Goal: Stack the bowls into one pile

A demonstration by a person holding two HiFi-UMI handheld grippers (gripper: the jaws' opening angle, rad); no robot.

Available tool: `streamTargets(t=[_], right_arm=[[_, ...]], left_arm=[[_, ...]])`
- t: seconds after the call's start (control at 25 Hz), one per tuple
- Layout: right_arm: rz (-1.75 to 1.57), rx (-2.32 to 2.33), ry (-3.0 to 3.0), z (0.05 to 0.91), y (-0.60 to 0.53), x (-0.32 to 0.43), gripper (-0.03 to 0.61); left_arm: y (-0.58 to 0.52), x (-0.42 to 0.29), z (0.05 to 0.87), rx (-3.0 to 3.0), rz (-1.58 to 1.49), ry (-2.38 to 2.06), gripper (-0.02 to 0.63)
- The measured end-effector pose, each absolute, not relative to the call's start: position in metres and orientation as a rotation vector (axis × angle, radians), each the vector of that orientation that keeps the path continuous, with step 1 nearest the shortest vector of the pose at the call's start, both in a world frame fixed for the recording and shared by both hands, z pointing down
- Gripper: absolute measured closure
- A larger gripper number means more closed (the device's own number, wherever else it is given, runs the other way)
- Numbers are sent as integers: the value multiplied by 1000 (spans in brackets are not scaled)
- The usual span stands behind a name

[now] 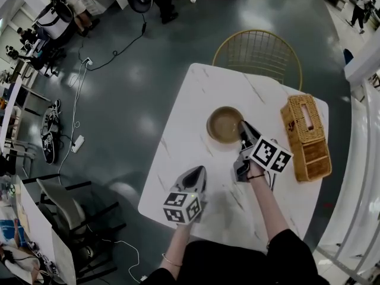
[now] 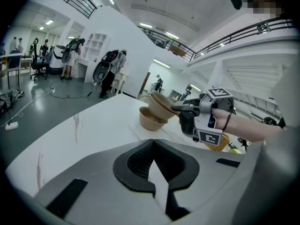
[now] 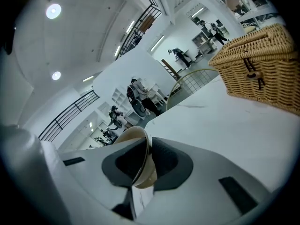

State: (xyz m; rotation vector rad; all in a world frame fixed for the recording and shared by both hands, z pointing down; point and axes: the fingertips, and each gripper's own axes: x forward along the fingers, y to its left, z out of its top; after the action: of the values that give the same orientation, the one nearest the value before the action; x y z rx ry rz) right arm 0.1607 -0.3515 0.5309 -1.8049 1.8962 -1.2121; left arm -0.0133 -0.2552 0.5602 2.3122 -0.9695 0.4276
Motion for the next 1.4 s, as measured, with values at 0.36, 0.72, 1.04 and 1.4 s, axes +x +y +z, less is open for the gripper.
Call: streamTargets(t=[0.36,0.72,1.04,1.4], right_arm=[[-1224,-1840,1935,546,-363,158,540],[-1234,-1872,1964,558,-365,156,540],[-1215,-1869,1979,556,-369,152,540],[-1190,-1883,2007,558,-369,148,465]], left_arm=[[-259,-9,567,2298,438,-968,600],[-257,-5,569,2300,443,-967,600],[-257,-6,569,2299,441,-973,600],[-255,-7,566,2302,435,-978,600]])
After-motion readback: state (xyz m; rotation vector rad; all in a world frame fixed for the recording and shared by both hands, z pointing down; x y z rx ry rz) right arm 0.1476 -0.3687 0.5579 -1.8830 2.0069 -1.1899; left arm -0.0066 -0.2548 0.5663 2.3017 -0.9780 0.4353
